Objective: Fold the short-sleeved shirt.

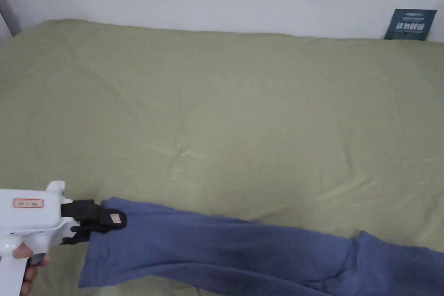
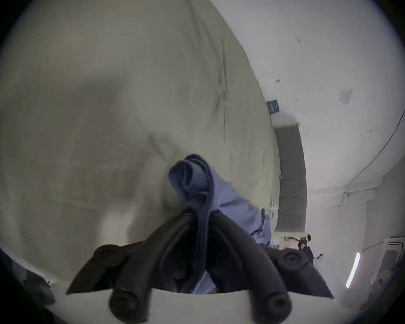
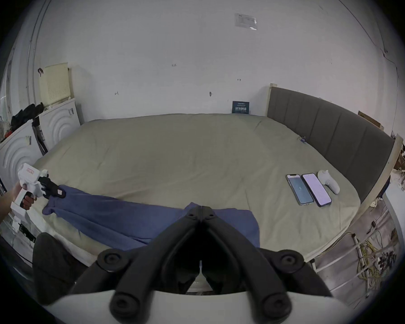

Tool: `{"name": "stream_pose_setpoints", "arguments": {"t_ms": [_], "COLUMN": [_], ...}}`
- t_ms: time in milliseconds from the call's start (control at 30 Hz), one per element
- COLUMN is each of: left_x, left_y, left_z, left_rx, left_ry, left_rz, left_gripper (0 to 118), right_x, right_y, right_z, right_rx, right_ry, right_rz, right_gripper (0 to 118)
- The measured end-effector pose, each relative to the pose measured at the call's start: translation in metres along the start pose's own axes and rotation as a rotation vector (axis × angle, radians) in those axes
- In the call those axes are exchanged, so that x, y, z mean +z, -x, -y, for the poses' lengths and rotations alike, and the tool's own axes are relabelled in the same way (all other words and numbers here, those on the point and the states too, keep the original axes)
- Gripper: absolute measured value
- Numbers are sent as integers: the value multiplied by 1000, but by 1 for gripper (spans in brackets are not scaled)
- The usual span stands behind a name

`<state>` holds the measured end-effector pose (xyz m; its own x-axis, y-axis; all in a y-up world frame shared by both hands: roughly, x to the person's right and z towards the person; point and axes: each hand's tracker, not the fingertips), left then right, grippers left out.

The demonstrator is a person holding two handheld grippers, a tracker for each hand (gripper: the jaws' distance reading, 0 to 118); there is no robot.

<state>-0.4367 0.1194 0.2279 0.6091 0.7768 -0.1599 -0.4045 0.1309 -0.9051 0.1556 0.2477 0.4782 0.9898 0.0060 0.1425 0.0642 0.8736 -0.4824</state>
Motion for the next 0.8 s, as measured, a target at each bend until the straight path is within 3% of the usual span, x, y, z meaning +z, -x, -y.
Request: {"name": "stream_pose_setpoints", "arguments": {"t_ms": [200, 333, 533, 733, 767, 800], "left_x": [58, 51, -9, -116, -135, -154], "left_y": [-16, -83, -183, -219, -218, -213], "left_z": [1, 19, 72, 123, 129, 131], "left_rx": [-9, -176, -376, -436, -438, -462], "left_ry": [-72, -40, 53, 94, 103, 101], "left_rz": [-79, -87, -136, -170, -173, -151], "left_gripper": [7, 7, 7, 8, 20, 51], "right_x": [-2, -4, 4, 5, 5, 6], "right_y": [-3, -5, -13, -28, -31, -34], "right_z": [-1, 1, 7, 19, 21, 23], "right_rx": [2, -3, -17, -48, -56, -63], "right_ry": [-24, -26, -38, -12, -3, 3], "right_rz": [-21, -23, -26, -16, -13, -11], "right_gripper": [0, 0, 0, 0, 0, 0]}}
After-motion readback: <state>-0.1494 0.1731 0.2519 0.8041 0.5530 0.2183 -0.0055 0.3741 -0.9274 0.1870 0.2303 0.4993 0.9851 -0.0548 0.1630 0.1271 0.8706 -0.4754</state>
